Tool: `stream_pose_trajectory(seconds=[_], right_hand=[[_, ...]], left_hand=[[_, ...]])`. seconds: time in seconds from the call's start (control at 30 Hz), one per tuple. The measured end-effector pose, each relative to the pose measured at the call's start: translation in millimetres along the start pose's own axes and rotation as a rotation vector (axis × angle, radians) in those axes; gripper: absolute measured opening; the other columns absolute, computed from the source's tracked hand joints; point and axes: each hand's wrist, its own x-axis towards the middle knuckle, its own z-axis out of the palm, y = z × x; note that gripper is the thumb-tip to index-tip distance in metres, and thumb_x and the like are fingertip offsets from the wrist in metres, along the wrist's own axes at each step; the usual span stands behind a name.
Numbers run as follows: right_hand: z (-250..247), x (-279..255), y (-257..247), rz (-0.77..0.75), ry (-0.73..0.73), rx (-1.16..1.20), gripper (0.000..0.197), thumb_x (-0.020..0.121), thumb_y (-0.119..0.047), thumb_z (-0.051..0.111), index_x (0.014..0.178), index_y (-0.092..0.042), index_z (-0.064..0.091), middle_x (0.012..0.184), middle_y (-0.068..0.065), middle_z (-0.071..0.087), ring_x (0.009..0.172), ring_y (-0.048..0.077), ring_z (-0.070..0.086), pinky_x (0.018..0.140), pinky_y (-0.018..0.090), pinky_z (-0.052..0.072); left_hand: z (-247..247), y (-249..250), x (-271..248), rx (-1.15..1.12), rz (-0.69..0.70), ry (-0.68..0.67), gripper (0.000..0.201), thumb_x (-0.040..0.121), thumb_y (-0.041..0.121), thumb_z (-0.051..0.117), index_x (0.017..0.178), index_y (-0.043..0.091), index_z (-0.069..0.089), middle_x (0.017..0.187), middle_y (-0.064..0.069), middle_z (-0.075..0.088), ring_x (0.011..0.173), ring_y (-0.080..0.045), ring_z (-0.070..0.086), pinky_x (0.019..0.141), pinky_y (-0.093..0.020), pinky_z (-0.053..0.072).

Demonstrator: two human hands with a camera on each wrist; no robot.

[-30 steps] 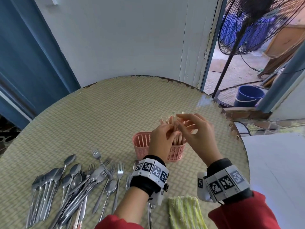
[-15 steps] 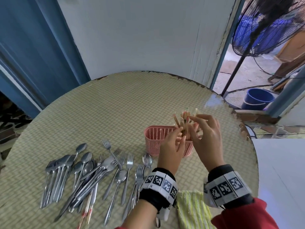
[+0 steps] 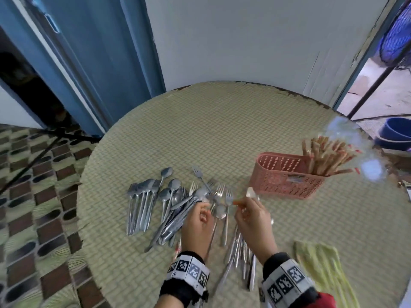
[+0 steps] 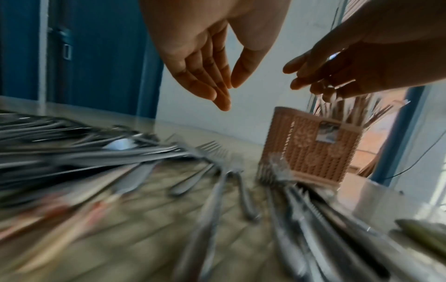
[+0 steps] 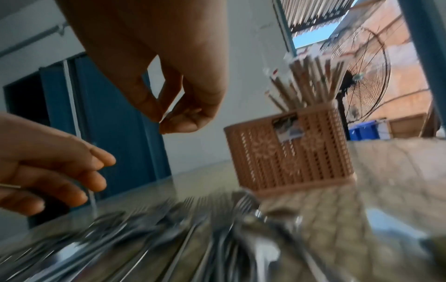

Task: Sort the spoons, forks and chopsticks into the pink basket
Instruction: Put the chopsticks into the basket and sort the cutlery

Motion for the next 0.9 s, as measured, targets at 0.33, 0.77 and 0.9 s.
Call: stream_pose_trajectory(seconds=[0.33, 0.77, 0.9], right_hand=[[121, -67, -17, 0.364, -0.353, -0.024, 0.015, 0.083, -0.012, 0.064, 0.089, -0.023, 0.056, 0.082, -0.002, 0.060, 0.073, 0.012, 0.059, 0.065, 0.019, 0.050], [147, -83, -26, 0.547, -0.195, -0.198, 0.029, 0.078, -0.002, 0.058, 0.105, -0.007, 0.052, 0.097, 0.008, 0.060, 0.082, 0.019, 0.056, 0.069, 0.025, 0.044], [129, -74, -29, 0.584, -0.181, -0.305, 0.019, 0.079, -0.015, 0.061, 0.096, -0.008, 0.062, 0.097, 0.004, 0.057, 0.083, 0.017, 0.053, 0.068, 0.023, 0.041]], left_hand=[[-69, -109, -29, 0.191, -0.154, -0.095, 0.013, 0.079, 0.032, 0.067, 0.082, 0.022, 0.059, 0.082, 0.006, 0.061, 0.072, -0.006, 0.058, 0.065, -0.021, 0.049], [-64, -121, -35, 0.197, -0.086, -0.213, 0.015, 0.084, 0.023, 0.063, 0.092, 0.013, 0.055, 0.098, 0.002, 0.052, 0.084, -0.012, 0.058, 0.079, -0.025, 0.051], [-65, -120, -28, 0.246, -0.130, -0.195, 0.013, 0.085, 0.020, 0.062, 0.084, 0.017, 0.049, 0.098, -0.001, 0.058, 0.086, -0.015, 0.057, 0.078, -0.026, 0.048]])
